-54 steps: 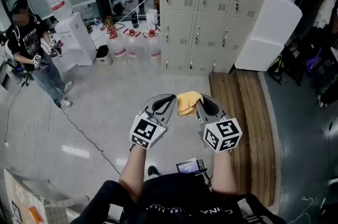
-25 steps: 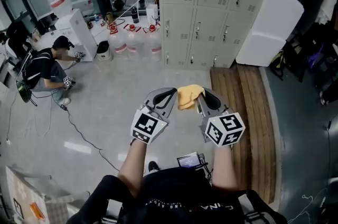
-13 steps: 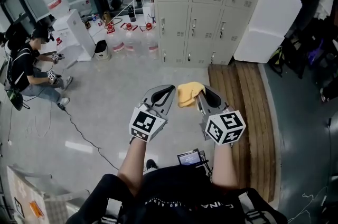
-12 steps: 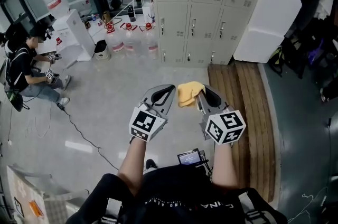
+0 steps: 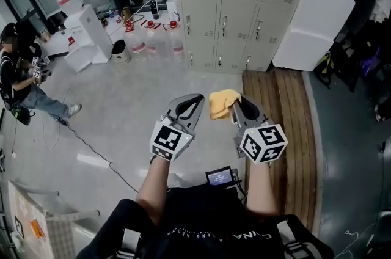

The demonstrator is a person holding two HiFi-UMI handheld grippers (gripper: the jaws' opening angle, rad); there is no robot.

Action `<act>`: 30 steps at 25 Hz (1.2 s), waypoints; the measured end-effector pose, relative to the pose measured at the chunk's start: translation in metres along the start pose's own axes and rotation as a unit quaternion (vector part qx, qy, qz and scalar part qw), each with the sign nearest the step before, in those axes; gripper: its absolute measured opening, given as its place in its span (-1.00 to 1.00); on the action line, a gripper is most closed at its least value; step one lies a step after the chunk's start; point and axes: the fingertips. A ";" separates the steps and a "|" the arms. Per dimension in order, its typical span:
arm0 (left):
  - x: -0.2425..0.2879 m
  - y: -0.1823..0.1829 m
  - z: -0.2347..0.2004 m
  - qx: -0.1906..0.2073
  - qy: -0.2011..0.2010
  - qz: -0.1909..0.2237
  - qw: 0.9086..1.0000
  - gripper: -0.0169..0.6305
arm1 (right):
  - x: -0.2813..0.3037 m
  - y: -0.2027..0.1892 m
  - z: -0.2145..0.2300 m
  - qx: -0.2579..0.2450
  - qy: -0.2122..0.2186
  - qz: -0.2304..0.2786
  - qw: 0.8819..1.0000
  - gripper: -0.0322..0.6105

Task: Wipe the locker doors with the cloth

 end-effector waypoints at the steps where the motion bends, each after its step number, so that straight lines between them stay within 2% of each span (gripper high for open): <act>1: 0.001 -0.002 0.000 0.004 0.003 -0.004 1.000 -0.88 | 0.000 -0.001 0.002 0.002 0.001 0.000 1.000 -0.74; 5: 0.011 -0.006 -0.003 -0.001 0.009 -0.005 1.000 -0.88 | 0.004 -0.003 0.012 0.004 0.002 -0.002 1.000 -0.74; 13: 0.049 -0.024 -0.029 -0.011 -0.007 0.003 1.000 -0.88 | 0.036 -0.009 0.041 0.005 -0.019 -0.002 1.000 -0.74; 26: 0.150 -0.028 -0.151 -0.025 -0.046 0.016 0.999 -0.88 | 0.166 0.024 0.095 -0.010 -0.070 -0.003 0.998 -0.74; 30: 0.169 -0.034 -0.185 -0.015 -0.061 0.017 0.998 -0.88 | 0.206 0.029 0.108 -0.005 -0.086 0.005 0.996 -0.74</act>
Point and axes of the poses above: the fingertips, and each gripper's own axes: x forward along the fingers, z to its right, y out of its top, and after that the axes turned 14 degrees about y, right-handed
